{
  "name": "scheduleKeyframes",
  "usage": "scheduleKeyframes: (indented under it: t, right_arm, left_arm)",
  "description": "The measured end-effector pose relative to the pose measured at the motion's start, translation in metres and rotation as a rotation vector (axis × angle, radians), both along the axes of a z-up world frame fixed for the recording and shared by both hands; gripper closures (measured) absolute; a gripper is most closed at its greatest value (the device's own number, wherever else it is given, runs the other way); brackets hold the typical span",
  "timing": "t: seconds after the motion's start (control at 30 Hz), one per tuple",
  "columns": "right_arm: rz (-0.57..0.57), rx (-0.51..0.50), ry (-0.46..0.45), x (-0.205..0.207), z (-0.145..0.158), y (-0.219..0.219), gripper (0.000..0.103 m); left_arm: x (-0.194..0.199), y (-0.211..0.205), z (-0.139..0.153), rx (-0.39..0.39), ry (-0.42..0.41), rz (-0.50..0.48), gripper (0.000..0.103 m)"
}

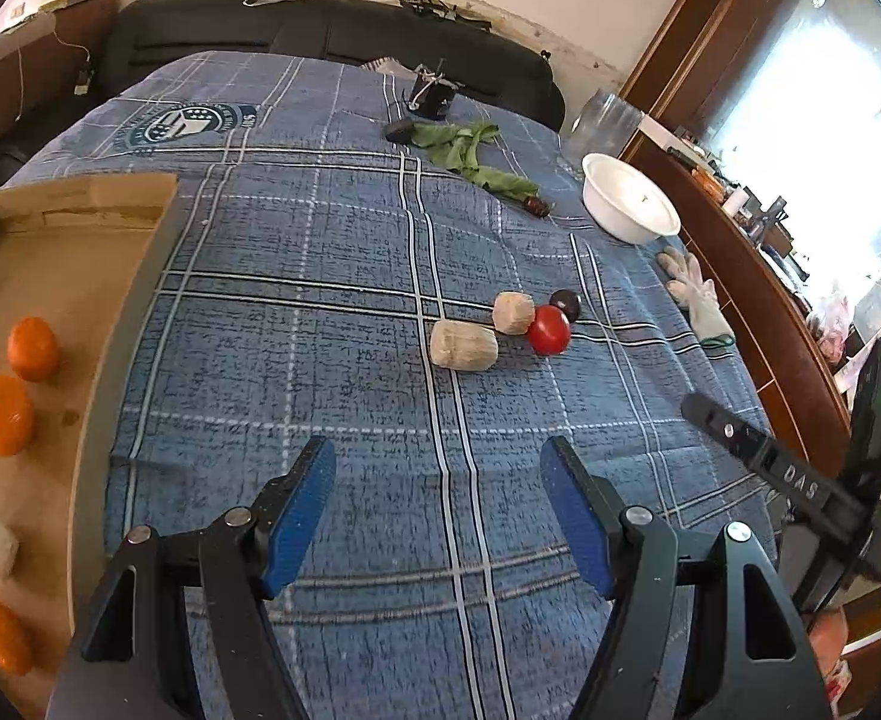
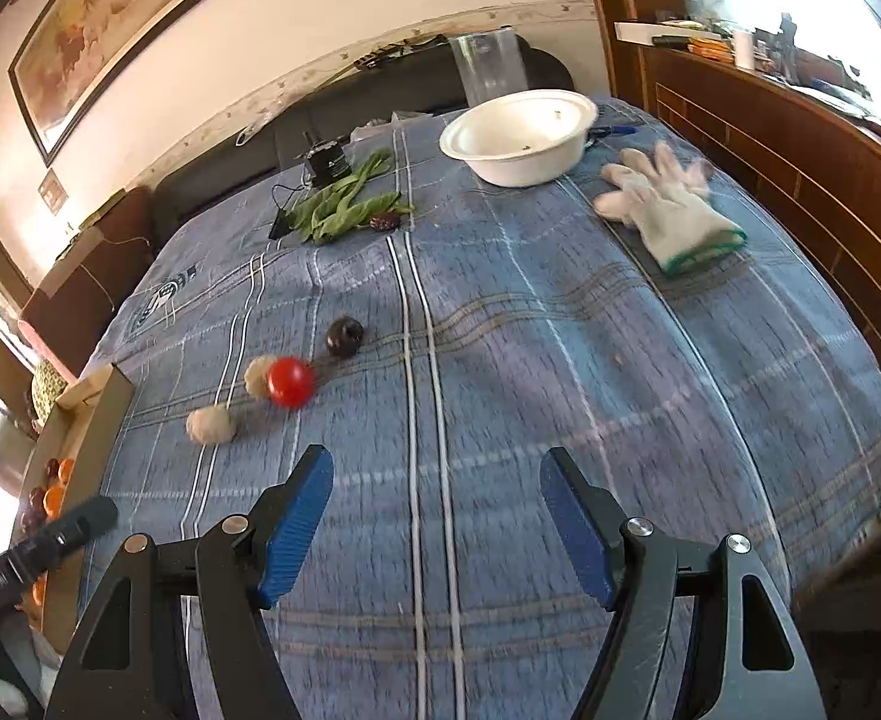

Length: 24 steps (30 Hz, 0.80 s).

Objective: Organize fruits
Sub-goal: 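Move both open tools back over the remaining items on the table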

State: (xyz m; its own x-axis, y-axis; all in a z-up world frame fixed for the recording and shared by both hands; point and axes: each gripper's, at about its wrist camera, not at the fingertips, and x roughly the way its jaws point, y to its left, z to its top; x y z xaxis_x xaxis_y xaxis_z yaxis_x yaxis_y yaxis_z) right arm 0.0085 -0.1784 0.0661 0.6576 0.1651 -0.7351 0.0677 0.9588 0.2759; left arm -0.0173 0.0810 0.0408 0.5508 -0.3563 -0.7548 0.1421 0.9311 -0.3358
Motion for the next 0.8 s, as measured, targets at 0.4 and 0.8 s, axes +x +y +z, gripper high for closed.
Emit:
scheduleKeyframes:
  t: [0.4,0.8]
  right_arm:
    - [0.172,-0.092,0.004,0.074,-0.02,0.074,0.045]
    - [0.248,0.041,0.02,0.089,-0.029,0.071,0.071]
  left_arm:
    - [0.024,-0.009,0.003,0.092,-0.052,-0.028,0.054]
    - [0.059,-0.031,-0.018,0.062,0.012,-0.056,0.055]
